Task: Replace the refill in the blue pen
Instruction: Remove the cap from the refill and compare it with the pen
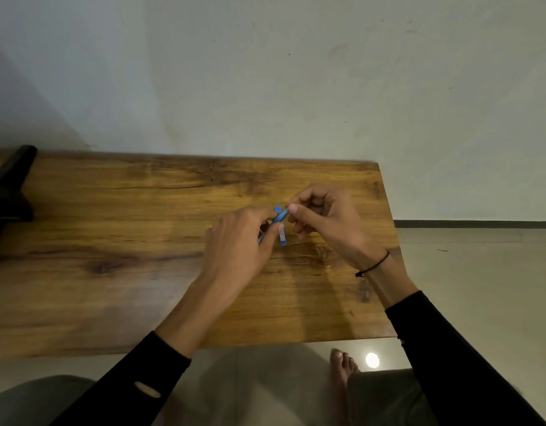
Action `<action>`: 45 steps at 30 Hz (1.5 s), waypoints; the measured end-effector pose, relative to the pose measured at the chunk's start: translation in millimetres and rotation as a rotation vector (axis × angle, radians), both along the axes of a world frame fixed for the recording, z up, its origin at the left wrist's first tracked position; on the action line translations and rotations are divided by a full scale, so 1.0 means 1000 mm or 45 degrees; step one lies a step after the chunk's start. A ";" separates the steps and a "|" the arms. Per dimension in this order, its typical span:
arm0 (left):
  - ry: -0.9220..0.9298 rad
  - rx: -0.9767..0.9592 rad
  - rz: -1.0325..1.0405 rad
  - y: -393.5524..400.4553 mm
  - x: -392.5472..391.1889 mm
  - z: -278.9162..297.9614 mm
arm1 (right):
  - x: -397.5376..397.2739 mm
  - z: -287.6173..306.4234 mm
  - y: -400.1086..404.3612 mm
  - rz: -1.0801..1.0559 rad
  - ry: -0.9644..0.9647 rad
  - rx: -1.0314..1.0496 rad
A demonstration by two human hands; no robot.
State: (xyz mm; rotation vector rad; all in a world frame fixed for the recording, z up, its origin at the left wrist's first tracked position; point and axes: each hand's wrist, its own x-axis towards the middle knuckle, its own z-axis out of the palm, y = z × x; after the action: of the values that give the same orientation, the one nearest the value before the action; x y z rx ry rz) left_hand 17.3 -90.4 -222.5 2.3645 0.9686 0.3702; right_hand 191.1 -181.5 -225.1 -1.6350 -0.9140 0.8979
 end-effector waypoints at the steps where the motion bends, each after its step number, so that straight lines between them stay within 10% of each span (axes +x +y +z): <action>1: 0.004 0.003 -0.003 0.000 0.000 0.000 | -0.001 -0.001 0.001 0.006 0.013 0.004; 8: 0.043 0.002 -0.019 0.001 -0.003 -0.001 | 0.012 0.000 0.000 -0.214 0.134 -0.021; 16: 0.259 -0.021 0.072 0.020 -0.007 -0.020 | 0.035 -0.022 -0.009 -0.085 -0.368 -0.760; 31: 0.193 -0.035 0.182 0.035 -0.010 -0.034 | 0.036 -0.003 -0.005 -0.449 -0.470 -0.472; 40: 0.087 -0.013 0.322 0.062 -0.025 -0.003 | -0.063 -0.023 0.023 -0.095 -1.103 -0.651; 45: 0.007 -0.146 0.227 0.051 -0.021 -0.001 | -0.064 -0.025 0.026 -0.149 -1.065 -0.697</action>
State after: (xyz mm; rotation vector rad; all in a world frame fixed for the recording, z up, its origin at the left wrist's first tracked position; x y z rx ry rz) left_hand -3.7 -38.9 -223.3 2.1840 1.1757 0.3658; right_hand 127.4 -155.8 -249.8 -2.6008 -1.1582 0.3630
